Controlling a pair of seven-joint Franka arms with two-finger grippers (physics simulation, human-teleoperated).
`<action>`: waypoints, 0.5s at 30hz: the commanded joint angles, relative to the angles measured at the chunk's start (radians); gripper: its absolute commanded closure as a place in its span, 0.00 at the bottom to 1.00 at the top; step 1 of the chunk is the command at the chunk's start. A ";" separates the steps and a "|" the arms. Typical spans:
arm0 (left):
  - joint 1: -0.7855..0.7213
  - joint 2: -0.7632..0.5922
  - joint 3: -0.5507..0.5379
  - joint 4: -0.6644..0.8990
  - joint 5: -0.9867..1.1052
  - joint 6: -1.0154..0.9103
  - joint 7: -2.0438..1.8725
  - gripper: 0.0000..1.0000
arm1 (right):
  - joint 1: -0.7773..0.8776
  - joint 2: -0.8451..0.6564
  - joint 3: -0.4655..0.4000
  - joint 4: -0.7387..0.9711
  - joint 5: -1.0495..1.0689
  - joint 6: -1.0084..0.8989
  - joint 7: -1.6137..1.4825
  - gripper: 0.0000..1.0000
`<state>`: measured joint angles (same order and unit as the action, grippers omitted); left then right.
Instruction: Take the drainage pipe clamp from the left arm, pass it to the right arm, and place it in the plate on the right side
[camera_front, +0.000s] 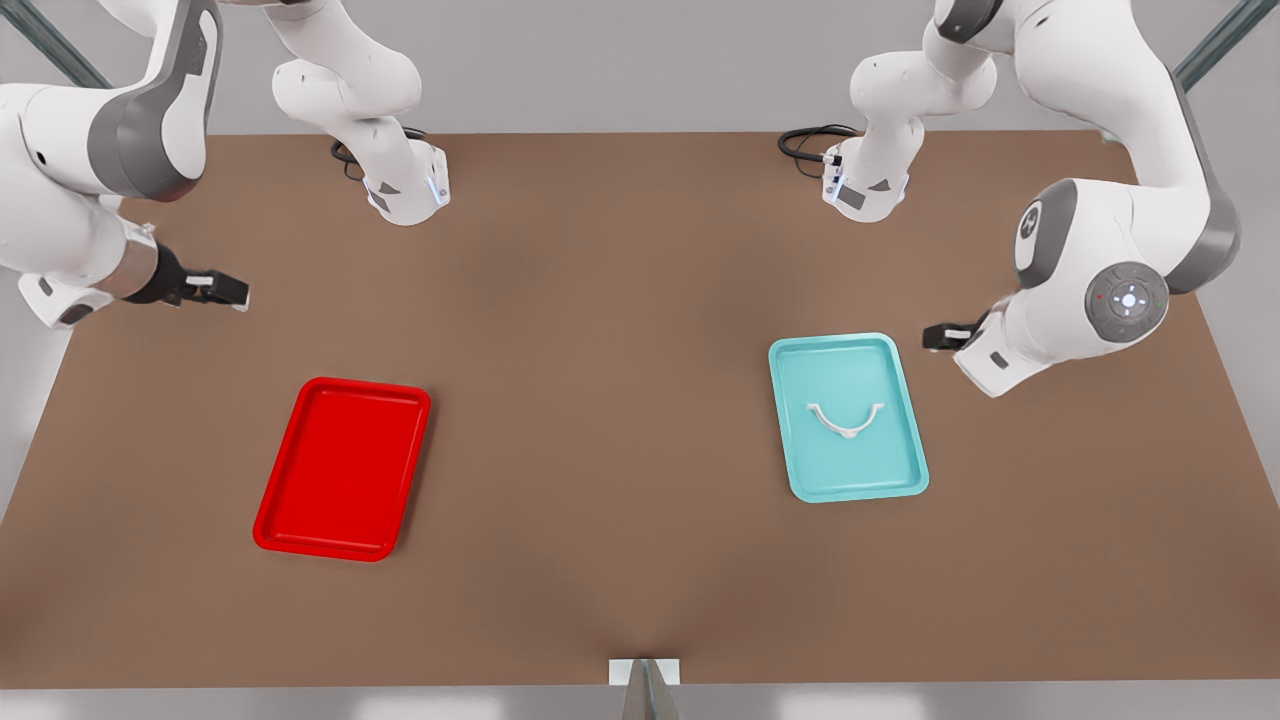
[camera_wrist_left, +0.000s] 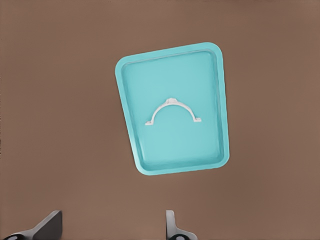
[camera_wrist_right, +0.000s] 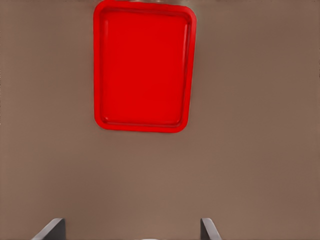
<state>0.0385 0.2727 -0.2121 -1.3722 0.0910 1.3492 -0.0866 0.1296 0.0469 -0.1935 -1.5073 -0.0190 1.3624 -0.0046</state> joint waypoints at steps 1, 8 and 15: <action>-0.002 0.000 0.002 -0.001 0.007 0.090 -0.042 0.00 | 0.018 -0.001 -0.001 -0.001 0.001 0.083 -0.008 0.00; -0.031 0.217 0.004 -0.284 -0.017 0.623 0.669 0.00 | 0.018 0.002 -0.001 -0.001 0.004 0.083 -0.006 0.00; -0.022 0.252 0.045 -0.548 0.003 0.981 1.038 0.00 | 0.018 0.002 -0.001 -0.007 0.007 0.083 -0.008 0.00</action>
<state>0.0184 0.5247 -0.1685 -1.8998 0.0825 2.0816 0.2962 0.1543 0.0502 -0.1928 -1.5134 -0.0129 1.4386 -0.0086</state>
